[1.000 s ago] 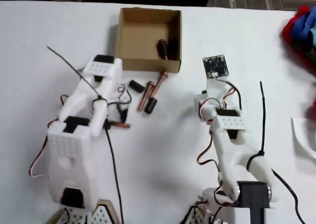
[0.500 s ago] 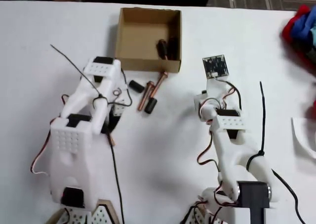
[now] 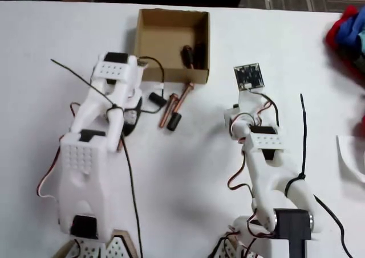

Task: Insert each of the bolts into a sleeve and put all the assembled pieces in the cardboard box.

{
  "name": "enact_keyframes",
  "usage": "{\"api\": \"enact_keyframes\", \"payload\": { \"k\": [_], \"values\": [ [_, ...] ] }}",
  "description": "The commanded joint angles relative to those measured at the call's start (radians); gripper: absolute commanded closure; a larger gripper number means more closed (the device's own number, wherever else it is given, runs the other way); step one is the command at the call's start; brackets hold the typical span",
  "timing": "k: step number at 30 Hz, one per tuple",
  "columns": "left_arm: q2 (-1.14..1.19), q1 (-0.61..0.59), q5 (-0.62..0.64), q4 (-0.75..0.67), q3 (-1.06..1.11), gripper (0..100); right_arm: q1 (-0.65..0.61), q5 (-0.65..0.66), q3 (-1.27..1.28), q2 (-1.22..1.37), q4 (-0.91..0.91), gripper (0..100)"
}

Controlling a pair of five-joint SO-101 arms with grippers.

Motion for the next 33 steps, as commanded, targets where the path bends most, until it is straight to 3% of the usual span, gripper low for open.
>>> {"api": "enact_keyframes", "payload": {
  "k": [1, 12, 21, 27, 33],
  "values": [
    [0.035, -0.011, -0.02, 0.005, -0.036, 85, -0.004, 0.008, -0.014, -0.042, -0.021, 97.9],
    [0.121, -0.003, -0.017, 0.009, -0.219, 81, -0.004, 0.009, -0.014, -0.042, -0.021, 97.9],
    [0.123, -0.003, -0.011, -0.041, -0.232, 81, -0.004, 0.009, -0.014, -0.042, -0.021, 97.9],
    [0.123, -0.003, 0.137, -0.126, -0.232, 81, -0.004, 0.009, -0.014, -0.042, -0.021, 97.9],
    [0.123, -0.008, 0.141, -0.183, -0.232, 81, -0.004, 0.009, -0.014, -0.042, -0.021, 97.9]
  ]
}}
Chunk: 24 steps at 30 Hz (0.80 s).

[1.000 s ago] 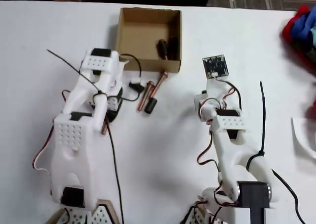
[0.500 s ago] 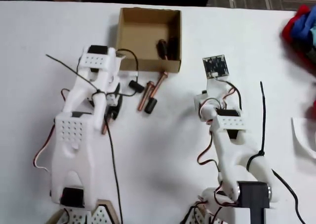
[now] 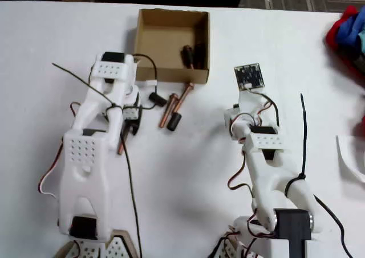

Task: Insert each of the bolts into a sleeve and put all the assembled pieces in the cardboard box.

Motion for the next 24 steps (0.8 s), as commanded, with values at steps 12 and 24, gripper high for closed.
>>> {"api": "enact_keyframes", "payload": {
  "k": [12, 24],
  "values": [
    [-0.003, 0.011, 0.02, -0.167, -0.054, 96, -0.004, 0.009, -0.014, -0.042, -0.021, 97.9],
    [-0.005, 0.009, 0.026, -0.066, -0.045, 98, -0.004, 0.009, -0.014, -0.042, -0.021, 97.9]
  ]
}}
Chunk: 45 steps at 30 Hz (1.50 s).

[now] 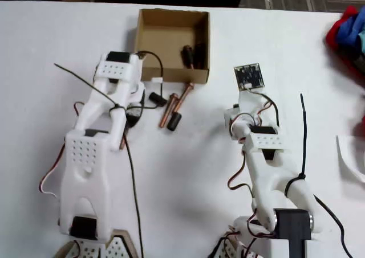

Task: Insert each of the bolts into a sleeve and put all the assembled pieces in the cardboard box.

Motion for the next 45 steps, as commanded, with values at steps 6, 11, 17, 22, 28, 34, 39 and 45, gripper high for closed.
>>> {"api": "enact_keyframes", "payload": {
  "k": [6, 11, 17, 22, 28, 34, 39, 45],
  "values": [
    [-0.055, -0.003, 0.009, 0.02, -0.108, 98, -0.004, 0.009, -0.014, -0.042, -0.021, 97.9],
    [-0.199, 0.035, 0.015, 0.13, -0.229, 98, -0.004, 0.009, -0.014, -0.042, -0.021, 97.9],
    [-0.433, 0.074, 0.092, 0.135, -0.239, 98, -0.004, 0.009, -0.015, -0.042, -0.021, 97.9],
    [-0.583, 0.115, 0.133, 0.127, -0.237, 98, -0.004, 0.009, -0.017, -0.042, -0.021, 97.8],
    [-0.609, 0.112, 0.172, 0.081, -0.237, 98, -0.042, 0.002, -0.014, -0.05, -0.016, 97.8],
    [-0.614, 0.133, 0.17, 0.086, -0.242, 98, -0.148, 0.006, 0.025, -0.05, -0.021, 97.8],
    [-0.687, 0.147, 0.147, 0.1, -0.237, 98, -0.16, 0.003, 0.071, -0.05, -0.15, 97.8],
    [-0.879, 0.172, 0.18, 0.126, -0.176, 98, -0.165, 0.003, 0.305, -0.05, -0.687, 97.9]
  ]
}}
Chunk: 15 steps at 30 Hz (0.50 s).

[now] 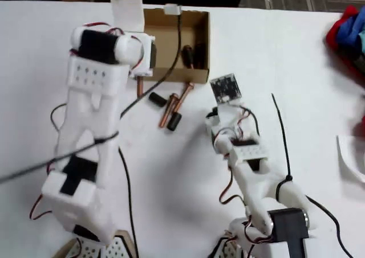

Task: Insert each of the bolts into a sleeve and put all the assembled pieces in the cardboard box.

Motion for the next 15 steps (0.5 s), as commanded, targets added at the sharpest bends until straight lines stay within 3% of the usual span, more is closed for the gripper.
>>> {"api": "enact_keyframes", "payload": {
  "k": [1, 4, 7, 15],
  "values": [
    [-0.164, 0.006, 0.041, 0.006, 0.044, 98, -0.012, 0.002, 0.109, -0.05, -0.374, 97.9],
    [-0.252, 0.008, 0.081, -0.021, 0.2, 98, -0.012, 0.002, 0.183, -0.05, -0.562, 97.9],
    [-0.373, 0.008, 0.094, -0.114, 0.384, 98, -0.013, 0.002, 0.203, -0.05, -0.61, 97.9],
    [-0.87, 0.049, 0.095, -0.637, 1.129, 98, -0.013, -0.002, 0.218, -0.05, -0.69, 97.9]
  ]
}}
